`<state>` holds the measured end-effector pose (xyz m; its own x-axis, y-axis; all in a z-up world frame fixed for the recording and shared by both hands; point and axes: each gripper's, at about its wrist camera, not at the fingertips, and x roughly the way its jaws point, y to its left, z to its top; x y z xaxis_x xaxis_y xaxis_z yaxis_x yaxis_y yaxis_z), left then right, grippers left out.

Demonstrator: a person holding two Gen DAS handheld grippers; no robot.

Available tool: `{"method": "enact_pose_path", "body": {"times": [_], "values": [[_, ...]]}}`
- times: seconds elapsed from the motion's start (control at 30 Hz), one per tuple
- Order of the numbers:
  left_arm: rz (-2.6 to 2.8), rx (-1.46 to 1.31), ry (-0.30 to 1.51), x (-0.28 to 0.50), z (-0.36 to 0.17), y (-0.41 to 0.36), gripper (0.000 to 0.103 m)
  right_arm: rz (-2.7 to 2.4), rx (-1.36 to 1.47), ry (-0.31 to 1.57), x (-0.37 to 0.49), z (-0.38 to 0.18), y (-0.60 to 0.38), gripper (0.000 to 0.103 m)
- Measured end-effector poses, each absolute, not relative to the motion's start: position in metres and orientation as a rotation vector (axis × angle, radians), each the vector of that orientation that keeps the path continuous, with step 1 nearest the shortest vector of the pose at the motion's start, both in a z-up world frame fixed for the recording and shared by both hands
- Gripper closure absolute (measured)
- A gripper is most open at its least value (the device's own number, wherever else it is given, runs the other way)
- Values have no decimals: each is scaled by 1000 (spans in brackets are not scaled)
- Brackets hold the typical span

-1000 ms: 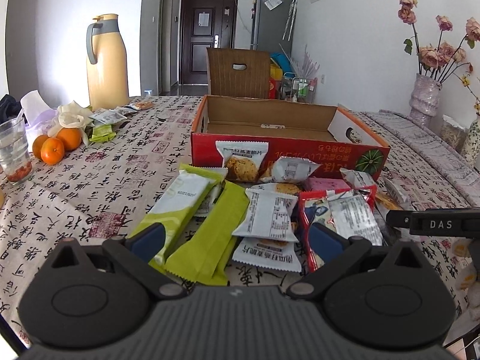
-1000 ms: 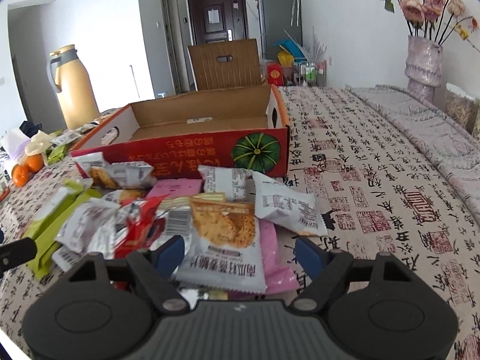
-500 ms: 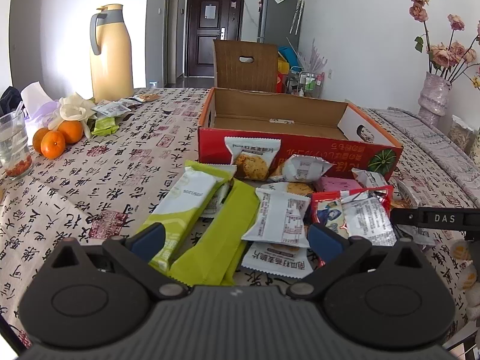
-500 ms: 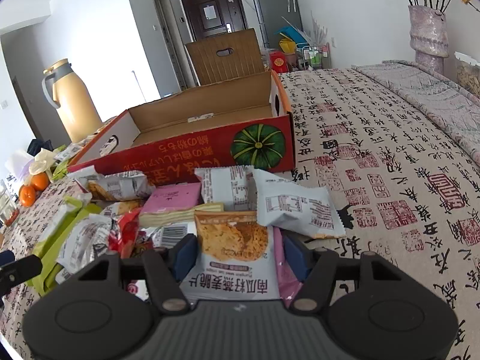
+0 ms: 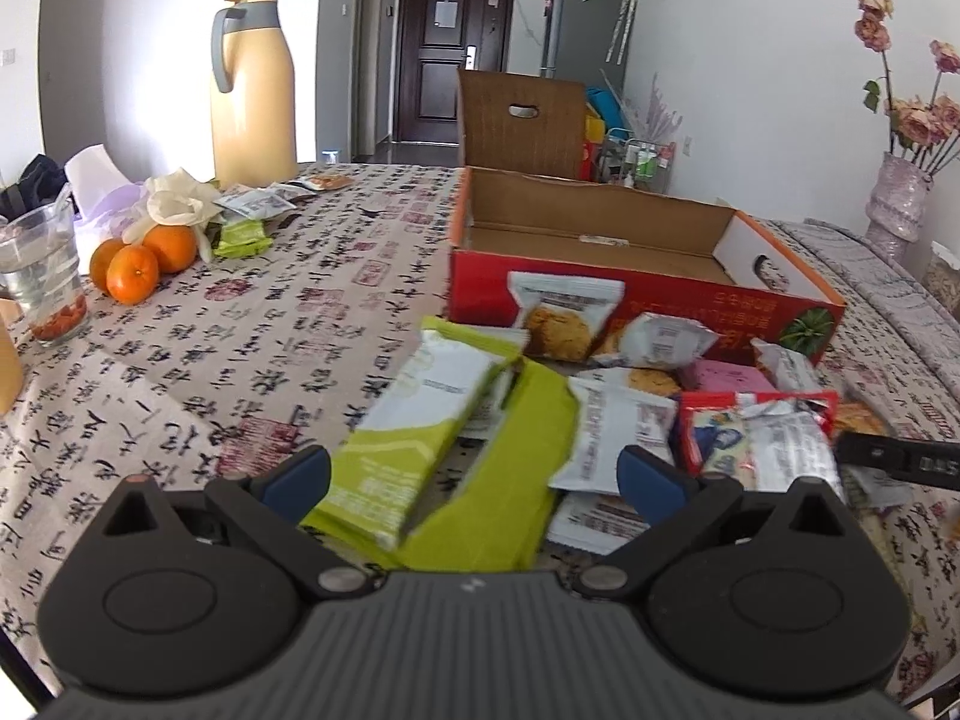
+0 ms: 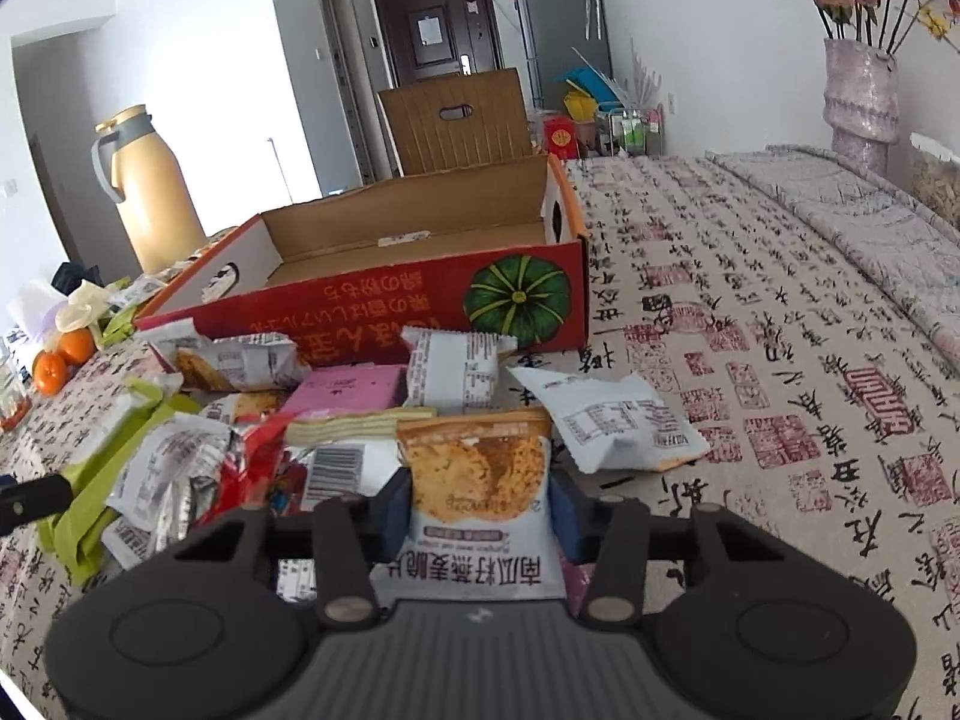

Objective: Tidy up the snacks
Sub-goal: 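Grasp the green-and-white bar with the left tool while the right tool grasps the biscuit packet, then carry both packets into the cardboard box and open both tools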

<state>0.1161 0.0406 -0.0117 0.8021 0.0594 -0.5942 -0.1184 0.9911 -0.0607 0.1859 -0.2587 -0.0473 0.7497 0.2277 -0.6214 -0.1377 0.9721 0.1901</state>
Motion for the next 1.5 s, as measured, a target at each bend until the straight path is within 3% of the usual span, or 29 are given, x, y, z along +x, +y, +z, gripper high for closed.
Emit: {"method": "enact_pose_path", "body": {"times": [0.33, 0.63, 0.77, 0.9, 1.5], "values": [[141, -34, 696, 154, -19, 71, 1, 190, 68, 603, 168, -31, -251, 58], [76, -43, 780, 185, -38, 82, 27, 186, 83, 597, 164, -29, -246, 58], [30, -75, 778, 186, -40, 82, 51, 186, 86, 597, 165, -29, -243, 58], [32, -83, 758, 181, -40, 80, 59, 184, 87, 598, 166, -29, -242, 58], [78, -113, 640, 163, -3, 87, 63, 185, 91, 575, 169, -23, -246, 58]]}}
